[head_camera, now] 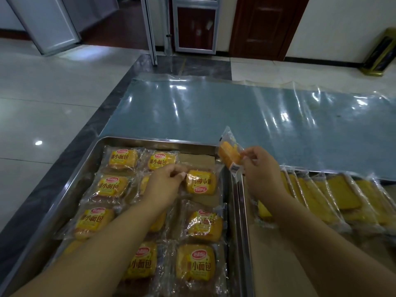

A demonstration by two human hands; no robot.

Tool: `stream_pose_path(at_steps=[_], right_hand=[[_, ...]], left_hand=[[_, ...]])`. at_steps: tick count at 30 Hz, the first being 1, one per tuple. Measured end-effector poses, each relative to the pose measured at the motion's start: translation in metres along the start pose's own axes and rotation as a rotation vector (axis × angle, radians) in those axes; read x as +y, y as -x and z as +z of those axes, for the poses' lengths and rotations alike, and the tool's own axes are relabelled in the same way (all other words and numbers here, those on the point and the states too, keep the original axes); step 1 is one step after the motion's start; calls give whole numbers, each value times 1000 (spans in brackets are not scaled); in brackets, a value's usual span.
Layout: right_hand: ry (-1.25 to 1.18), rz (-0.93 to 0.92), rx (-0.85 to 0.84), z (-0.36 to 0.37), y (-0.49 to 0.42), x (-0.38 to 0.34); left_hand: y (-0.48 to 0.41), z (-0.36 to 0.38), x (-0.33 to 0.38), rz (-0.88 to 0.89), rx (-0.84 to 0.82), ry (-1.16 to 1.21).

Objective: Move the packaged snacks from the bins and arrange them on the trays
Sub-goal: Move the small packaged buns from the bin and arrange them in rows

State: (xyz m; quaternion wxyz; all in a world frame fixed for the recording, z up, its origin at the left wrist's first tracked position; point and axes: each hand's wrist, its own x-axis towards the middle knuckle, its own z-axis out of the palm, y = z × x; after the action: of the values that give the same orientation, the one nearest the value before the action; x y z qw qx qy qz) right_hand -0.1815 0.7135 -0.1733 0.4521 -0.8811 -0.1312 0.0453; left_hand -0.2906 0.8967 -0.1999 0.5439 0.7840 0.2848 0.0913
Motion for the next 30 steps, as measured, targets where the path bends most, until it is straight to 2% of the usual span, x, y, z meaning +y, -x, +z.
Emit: stream_pose_path(at_steps=[4,7,11,14,15,18,21,26,30], right_hand=[[-8,0,41,-5,-3,1],[-39,-4,42,-8,-3,4],[-63,-8,35,-9,-2,7],[-81,-10,37,-10,-2,8],[-77,-12,40,-10,-2,9],[-46,-18,54,-10,-1,9],[-3,-25,61,-9,1,9],[-2,-9,68,-8,6,8],[-42,-13,97,-8,7,8]], left_hand=[[-8,-1,6,-14,43,3],[-18,-9,15,91,3,-94],[-31,-12,29,239,-143,-430],[-32,4,30,392,-54,-830],[-28,12,29,388,-5,-909],[-11,32,15,210,53,-1088],[0,42,0,144,-26,-1123],[-6,48,-3,362,-122,-954],[-24,40,-7,437,-108,-931]])
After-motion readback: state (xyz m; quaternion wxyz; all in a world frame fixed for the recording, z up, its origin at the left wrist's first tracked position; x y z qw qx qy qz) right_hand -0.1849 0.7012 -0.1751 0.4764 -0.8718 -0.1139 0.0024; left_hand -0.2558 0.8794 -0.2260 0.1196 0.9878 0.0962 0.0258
